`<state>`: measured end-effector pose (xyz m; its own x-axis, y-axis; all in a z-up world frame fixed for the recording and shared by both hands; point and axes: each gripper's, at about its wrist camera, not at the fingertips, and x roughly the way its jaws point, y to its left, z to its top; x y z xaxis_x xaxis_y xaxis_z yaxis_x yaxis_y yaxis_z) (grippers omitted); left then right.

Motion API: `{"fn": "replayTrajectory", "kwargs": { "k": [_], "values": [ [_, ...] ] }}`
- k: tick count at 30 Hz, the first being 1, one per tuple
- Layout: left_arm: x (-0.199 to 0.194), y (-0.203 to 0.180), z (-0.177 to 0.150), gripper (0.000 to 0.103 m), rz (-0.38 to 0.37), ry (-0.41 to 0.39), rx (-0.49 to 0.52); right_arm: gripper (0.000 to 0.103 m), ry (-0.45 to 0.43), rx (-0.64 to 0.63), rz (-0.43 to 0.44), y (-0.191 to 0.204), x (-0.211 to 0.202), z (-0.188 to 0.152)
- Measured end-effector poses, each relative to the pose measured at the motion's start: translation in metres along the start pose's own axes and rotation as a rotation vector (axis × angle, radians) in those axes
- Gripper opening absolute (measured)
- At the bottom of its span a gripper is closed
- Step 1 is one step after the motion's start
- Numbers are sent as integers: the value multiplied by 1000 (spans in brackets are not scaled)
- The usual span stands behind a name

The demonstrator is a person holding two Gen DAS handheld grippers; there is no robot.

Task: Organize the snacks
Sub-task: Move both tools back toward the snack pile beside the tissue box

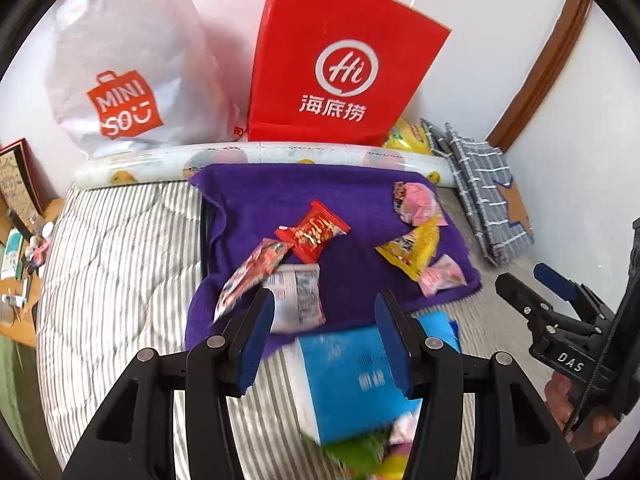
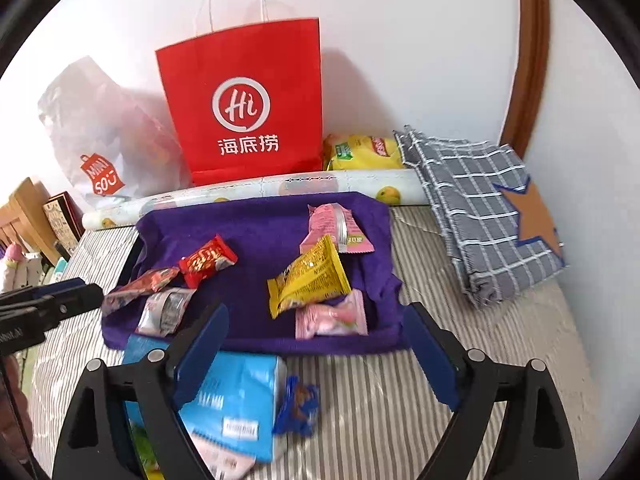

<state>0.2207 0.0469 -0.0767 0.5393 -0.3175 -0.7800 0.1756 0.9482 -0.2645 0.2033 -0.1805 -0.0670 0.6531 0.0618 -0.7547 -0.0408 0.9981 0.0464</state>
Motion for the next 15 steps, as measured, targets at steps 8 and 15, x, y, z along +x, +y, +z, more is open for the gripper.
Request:
{"fn": "replayTrajectory", "kwargs": {
  "k": [8, 15],
  "values": [
    [-49, 1, -33, 65, 9, -46, -11, 91, -52, 0, 20, 6, -48, -23],
    [-74, 1, -63, 65, 24, -58, -22, 91, -92, -56, 19, 17, -78, -41]
  ]
}}
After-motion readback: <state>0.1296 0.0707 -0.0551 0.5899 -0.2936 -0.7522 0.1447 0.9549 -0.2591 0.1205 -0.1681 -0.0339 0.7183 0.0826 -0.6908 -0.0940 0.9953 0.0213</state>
